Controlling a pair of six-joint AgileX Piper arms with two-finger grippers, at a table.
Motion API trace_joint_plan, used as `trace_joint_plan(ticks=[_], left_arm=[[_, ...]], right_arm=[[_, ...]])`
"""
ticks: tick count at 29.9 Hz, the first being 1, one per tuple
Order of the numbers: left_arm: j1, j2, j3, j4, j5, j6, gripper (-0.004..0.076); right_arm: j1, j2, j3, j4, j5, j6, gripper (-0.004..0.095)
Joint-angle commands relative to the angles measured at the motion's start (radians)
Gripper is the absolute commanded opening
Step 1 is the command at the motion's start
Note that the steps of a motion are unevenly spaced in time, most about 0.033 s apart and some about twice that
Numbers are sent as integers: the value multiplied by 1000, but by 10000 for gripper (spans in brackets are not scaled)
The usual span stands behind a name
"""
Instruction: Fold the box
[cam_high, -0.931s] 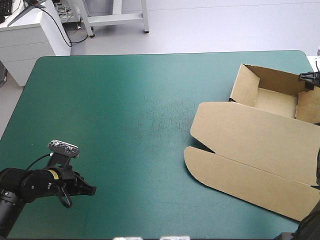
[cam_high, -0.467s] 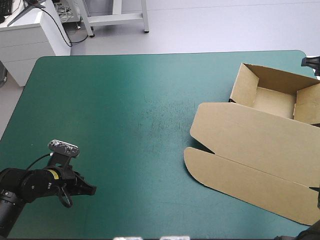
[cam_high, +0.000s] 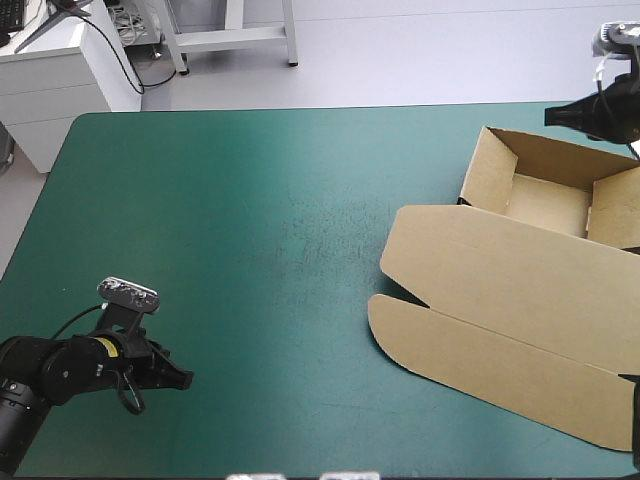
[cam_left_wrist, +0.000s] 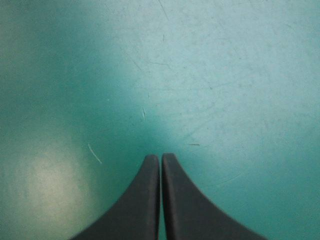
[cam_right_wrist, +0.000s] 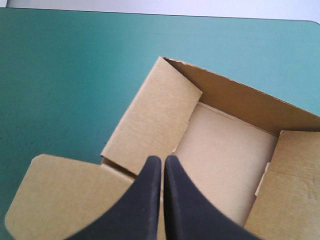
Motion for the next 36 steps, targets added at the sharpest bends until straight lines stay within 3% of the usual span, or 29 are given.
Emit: trace_joint_plan(ticks=[1,6,11,15,21,29,36], left_arm=[[-2,-23,-24,-24,-24,12,-8],[-2,-127,-4,-24,-84,12,-8],[-2,-263,37,-24,-87,12,-8],[-2,-354,78,-31,-83,12,-8],[-2,-419,124,-73,-46,12,-8],[-2,-443,169,-70,16,12,-8],[-2,-443,170,-70,14,12,-8]], right_arm=[[49,-119,46,-12,4,-19,1],[65,-270,258,-6,-10,-77,1],[65,-455,545,1,-123,-148,1],[65,-569,746,85,-211,-155,0],[70,-710,1019,198,-344,-312,0],[70,-871,1268,275,-359,-321,0],[70,-1014,1385,278,-326,-331,0]])
